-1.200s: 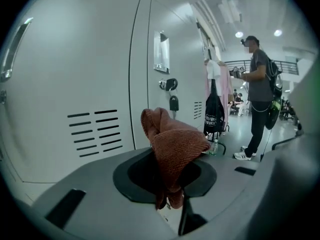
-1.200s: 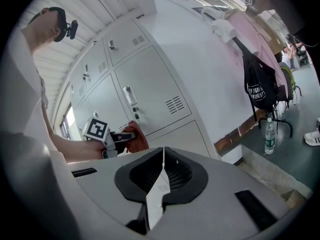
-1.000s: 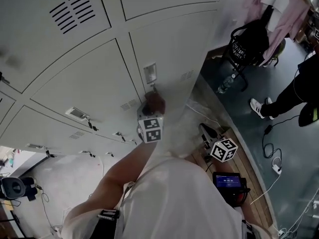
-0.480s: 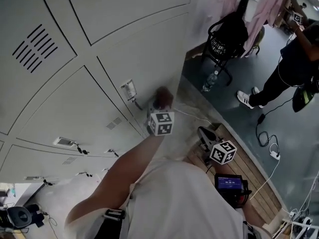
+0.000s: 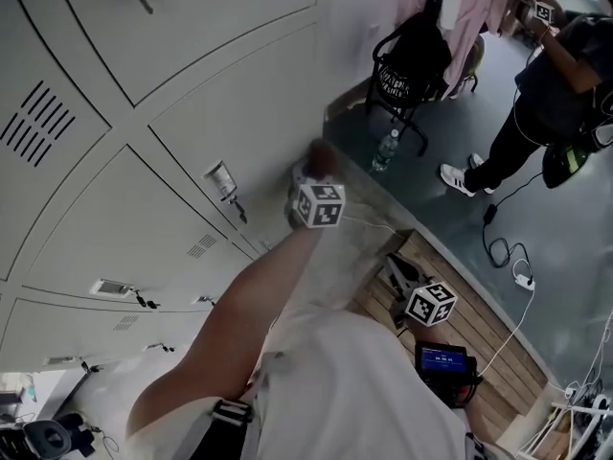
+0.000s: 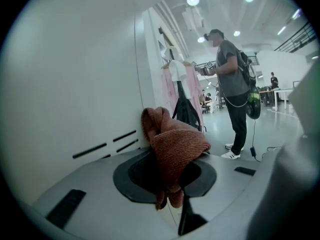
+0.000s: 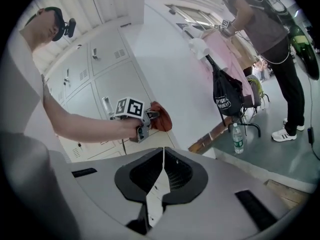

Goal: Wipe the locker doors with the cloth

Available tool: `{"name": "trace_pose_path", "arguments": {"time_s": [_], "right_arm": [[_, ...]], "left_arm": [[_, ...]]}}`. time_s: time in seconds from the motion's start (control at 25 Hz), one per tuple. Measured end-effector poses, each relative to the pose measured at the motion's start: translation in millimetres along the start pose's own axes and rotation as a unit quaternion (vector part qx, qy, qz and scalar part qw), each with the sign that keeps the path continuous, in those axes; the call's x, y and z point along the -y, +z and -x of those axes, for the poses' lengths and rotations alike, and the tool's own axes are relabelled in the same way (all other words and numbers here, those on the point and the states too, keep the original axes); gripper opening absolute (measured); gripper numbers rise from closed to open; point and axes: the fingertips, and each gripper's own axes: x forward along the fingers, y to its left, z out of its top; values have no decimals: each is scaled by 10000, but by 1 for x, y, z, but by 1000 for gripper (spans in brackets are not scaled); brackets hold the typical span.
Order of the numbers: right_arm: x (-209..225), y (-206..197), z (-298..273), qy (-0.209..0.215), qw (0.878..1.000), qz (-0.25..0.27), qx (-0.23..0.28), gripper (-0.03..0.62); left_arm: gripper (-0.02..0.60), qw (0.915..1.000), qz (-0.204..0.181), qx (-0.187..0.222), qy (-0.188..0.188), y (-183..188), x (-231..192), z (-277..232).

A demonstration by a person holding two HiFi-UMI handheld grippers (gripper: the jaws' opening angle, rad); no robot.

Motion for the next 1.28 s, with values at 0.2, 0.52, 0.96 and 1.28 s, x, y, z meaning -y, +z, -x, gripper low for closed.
{"name": "trace_pose_path", "arguments": {"time_s": [0.2,0.52,0.96,1.28], "right_arm": [[-7,4,-2,180,9998,93,-40,20],[-26,-9,-17,661,9969,214,-378,20],[-57,-27,-41,1216,9891,356,-748,20],[-62,-33,-50,1322,9864,402,-887,20]], "left_arm": [[80,9988,449,94,161,11,-12,16],[80,9922,1080,-4,625,-33,-50,75],[80,9875,982,33,1233,-90,-118,193],[80,9862,435,670,1448,-22,-153,247]]}}
